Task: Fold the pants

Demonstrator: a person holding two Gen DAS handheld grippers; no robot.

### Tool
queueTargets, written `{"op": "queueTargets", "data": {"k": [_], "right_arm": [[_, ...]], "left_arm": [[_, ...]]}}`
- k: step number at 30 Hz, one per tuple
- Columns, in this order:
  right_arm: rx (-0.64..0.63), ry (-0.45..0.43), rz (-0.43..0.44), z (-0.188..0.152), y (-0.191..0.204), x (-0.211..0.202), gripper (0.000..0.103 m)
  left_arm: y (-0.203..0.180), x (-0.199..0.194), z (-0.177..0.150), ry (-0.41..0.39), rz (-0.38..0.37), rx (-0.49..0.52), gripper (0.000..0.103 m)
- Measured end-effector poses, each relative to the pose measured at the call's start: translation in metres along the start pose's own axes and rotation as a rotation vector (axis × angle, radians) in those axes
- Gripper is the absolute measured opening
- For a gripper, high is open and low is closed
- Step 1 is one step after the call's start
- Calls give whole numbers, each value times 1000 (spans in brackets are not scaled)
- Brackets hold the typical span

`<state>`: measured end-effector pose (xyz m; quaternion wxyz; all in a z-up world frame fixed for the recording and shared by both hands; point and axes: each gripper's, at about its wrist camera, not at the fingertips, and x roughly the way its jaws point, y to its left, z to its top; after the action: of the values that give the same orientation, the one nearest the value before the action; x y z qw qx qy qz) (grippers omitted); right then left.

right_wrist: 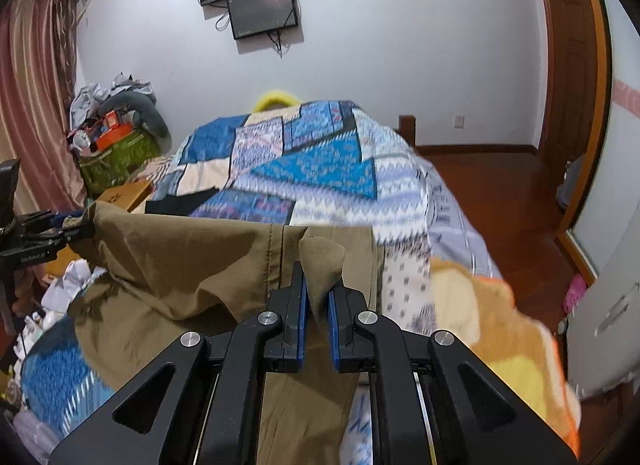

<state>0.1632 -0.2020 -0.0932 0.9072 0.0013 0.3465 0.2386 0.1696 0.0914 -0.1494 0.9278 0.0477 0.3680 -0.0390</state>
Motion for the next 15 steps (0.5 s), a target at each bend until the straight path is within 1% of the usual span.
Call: {"op": "queueTargets", "data": {"k": [3,6,9,11,15], "right_arm": [[15,21,7,-14,-1,0,8],[26,52,6,-28,0,-1,10],[51,79,6,-45,-3,-5,15],[80,95,12,-52,-6,-9,19],[77,131,-3,-66,-3,-18,24]], "left_arm": [[1,-5,-11,6,-24,-17,52],[-3,-7,-22,27,-24,-14,54],[-5,-11,-34,53,-27,-15,57],[-6,-13,-40,70,-14,-16,61],[-2,-16,-53,107,5,-33,65]]}}
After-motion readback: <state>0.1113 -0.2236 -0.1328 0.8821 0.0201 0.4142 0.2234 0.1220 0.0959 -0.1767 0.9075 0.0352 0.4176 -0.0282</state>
